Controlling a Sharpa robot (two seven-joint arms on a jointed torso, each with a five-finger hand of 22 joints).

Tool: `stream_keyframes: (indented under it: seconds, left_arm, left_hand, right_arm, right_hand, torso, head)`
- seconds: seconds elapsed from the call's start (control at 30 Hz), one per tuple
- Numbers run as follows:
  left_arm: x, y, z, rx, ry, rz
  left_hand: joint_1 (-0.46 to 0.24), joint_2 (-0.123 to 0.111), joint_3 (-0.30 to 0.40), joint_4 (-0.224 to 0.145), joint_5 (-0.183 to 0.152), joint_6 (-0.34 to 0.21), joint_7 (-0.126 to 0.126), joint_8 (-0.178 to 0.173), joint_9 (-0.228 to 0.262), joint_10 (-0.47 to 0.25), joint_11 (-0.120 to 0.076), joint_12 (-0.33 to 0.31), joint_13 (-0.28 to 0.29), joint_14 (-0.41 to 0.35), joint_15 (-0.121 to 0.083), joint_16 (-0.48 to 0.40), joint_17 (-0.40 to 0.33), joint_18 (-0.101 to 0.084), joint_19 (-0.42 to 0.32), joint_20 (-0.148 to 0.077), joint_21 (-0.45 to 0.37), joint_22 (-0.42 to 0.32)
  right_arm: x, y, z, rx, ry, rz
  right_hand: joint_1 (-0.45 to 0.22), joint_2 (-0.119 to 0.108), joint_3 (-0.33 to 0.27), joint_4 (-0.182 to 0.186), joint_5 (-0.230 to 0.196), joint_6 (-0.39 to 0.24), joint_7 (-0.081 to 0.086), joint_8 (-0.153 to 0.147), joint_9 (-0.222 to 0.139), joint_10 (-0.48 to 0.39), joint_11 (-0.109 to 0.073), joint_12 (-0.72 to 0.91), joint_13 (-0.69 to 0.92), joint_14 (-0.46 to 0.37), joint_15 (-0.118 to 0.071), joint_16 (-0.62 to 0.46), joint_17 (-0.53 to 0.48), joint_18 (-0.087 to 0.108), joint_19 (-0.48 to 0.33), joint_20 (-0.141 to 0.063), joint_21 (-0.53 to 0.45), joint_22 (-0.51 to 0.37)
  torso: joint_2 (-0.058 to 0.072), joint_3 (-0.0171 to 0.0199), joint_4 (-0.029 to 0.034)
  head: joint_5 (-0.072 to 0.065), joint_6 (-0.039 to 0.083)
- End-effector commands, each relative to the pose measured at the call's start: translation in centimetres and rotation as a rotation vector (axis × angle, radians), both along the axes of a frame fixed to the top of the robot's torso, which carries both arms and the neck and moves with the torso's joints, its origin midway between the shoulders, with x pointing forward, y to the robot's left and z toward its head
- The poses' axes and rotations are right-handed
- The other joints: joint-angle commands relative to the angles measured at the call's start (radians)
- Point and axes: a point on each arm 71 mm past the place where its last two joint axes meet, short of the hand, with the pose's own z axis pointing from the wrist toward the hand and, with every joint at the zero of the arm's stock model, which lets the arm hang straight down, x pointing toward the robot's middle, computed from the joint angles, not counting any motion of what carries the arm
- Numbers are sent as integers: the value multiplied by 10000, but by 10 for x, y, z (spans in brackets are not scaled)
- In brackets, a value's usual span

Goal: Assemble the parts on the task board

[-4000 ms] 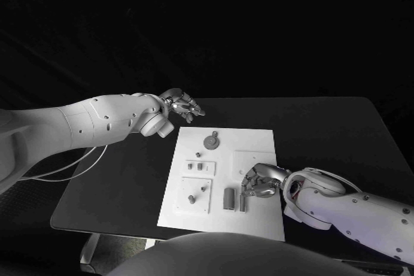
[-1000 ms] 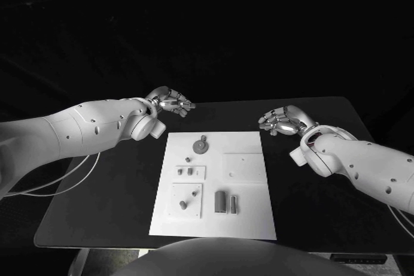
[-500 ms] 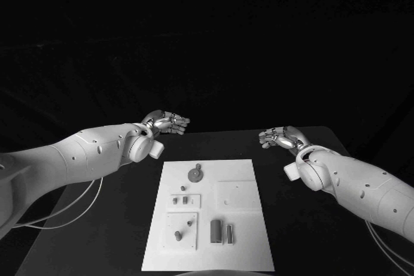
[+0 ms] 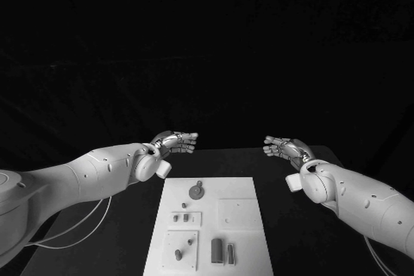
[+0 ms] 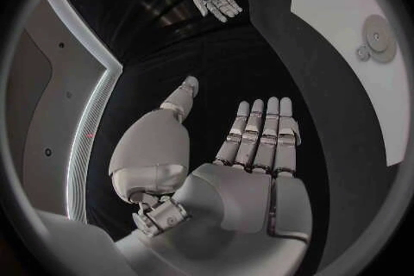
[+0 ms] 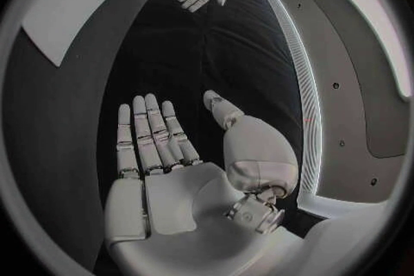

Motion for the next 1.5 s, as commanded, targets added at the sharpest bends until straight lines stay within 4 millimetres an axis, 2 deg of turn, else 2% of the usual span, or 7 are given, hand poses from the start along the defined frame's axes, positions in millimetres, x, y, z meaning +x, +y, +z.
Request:
stream_keyframes:
  seconds: [0.03,0.53,0.57,0.63,0.67,1.2,1.5]
  left_arm:
    - [-2,-14,-3,-536,55,-495]
    - [-4,-26,-12,-438,25,-704]
    - [-4,-22,-14,-295,211,-472]
    - [-5,-23,-14,-311,187,-445]
    - [-5,-24,-13,-327,165,-419]
    - [-42,-68,11,-1155,-1212,1366]
    - [-75,-91,38,-1452,-1996,2541]
  left_hand:
    - [-96,79,-64,-11,-3,-200,-24,-50,18,-182,-4,-17,-92,-106,39,-56,-14,-74,-118,21,18,-51]
    - [-119,347,-130,-114,-3,-324,81,27,128,-207,75,21,-199,-205,117,-79,-9,-74,-194,47,40,-107]
    - [-8530,1111,-3096,1849,-493,-6085,-1203,-2295,-4392,-7631,-1192,-654,-1031,-6072,-1611,-2966,-4145,-74,-6134,-860,-636,-8455]
    - [-8530,1111,-3096,1849,-493,-6085,-1203,-2295,-4392,-7631,-1192,-654,-1031,-6072,-1611,-2966,-4145,-74,-6134,-860,-636,-8455]
    - [-8530,1111,-3096,1849,-493,-6085,-1203,-2295,-4392,-7631,-1192,-654,-1031,-6072,-1611,-2966,-4145,-74,-6134,-860,-636,-8455]
    - [-8530,1111,-3096,1849,-493,-6085,-1203,-2295,-4392,-7631,-1192,-654,-1031,-6072,-1611,-2966,-4145,-74,-6134,-860,-636,-8455]
    - [-8530,1111,-3096,1849,-493,-6085,-1203,-2295,-4392,-7631,-1192,-654,-1031,-6072,-1611,-2966,-4145,-74,-6134,-860,-636,-8455]
  right_arm:
    - [-2,7,-1,649,135,515]
    - [-6,8,-3,698,297,717]
    - [-5,5,-4,479,281,437]
    - [-5,6,-4,498,258,412]
    - [-6,6,-3,517,235,388]
    - [-46,16,30,1582,-833,-1269]
    - [-86,20,54,1989,-1119,-2405]
  right_hand:
    - [-135,31,-31,110,23,-91,142,-22,-22,-35,22,-78,-50,-62,28,-67,-30,-205,-98,2,-72,44]
    - [-232,144,-61,362,38,-166,228,59,-91,-15,121,-179,-182,-93,140,-149,-100,-241,-201,-2,-149,143]
    - [-7790,-108,-4519,1466,-1511,-6749,-1865,-1762,-5188,-8363,-1822,-1973,-1008,-6505,-1620,-3800,-3662,-1616,-3982,-2289,-2901,-3049]
    - [-7790,-108,-4519,1466,-1511,-6749,-1865,-1762,-5188,-8363,-1822,-1973,-1008,-6505,-1620,-3800,-3662,-1616,-3982,-2289,-2901,-3404]
    - [-7790,-108,-4519,1466,-1511,-6749,-1865,-1762,-5188,-8363,-1822,-1973,-1008,-6505,-1620,-3800,-3662,-1616,-3982,-2289,-2901,-10465]
    - [-7790,-108,-4519,1466,-1511,-6749,-1865,-1762,-5188,-8363,-1822,-1973,-1008,-6505,-1620,-3800,-3662,-1616,-3982,-2289,-2901,-10465]
    - [-7790,-108,-4519,1466,-1511,-6749,-1865,-1762,-5188,-8363,-1822,-1973,-1008,-6505,-1620,-3800,-3662,-1616,-3982,-2289,-2901,-10465]
  torso:
    - [-96,3,-42]
    - [-182,38,-36]
    - [-152,30,-46]
    - [-150,21,-21]
    - [-147,12,3]
    - [-28,-426,1175]
    - [-19,-460,1268]
  head:
    - [79,218]
    - [89,696]
    - [90,671]
    - [58,671]
    - [28,670]
    - [-1453,644]
    - [-1570,642]
